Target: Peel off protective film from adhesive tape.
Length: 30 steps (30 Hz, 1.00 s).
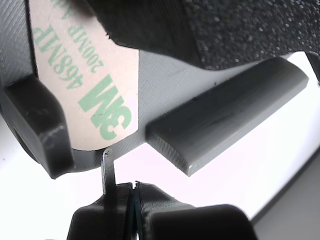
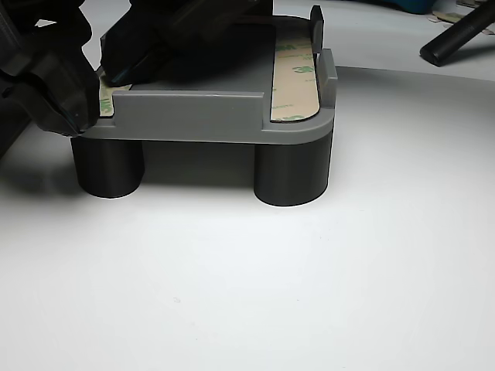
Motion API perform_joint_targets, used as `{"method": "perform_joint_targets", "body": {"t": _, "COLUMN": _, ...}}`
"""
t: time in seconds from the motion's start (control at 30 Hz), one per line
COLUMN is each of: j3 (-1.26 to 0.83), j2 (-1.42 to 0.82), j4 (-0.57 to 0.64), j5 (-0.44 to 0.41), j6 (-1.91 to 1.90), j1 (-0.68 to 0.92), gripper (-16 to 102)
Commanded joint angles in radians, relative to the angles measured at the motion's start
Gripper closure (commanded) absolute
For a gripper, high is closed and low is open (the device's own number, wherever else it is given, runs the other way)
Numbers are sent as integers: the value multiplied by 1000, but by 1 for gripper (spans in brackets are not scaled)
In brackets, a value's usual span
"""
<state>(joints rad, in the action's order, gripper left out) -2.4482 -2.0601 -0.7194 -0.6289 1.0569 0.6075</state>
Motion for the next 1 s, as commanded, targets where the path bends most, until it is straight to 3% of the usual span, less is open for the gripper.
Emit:
{"method": "perform_joint_targets", "body": {"t": 0.0, "j3": 25, "j2": -18, "j4": 5, "j5": -3, "j6": -2, "j1": -6, "gripper": 96}}
{"method": "perform_joint_targets", "body": {"t": 0.97, "j3": 18, "j2": -15, "j4": 11, "j5": -15, "j6": -8, "j1": 5, "gripper": 96}}
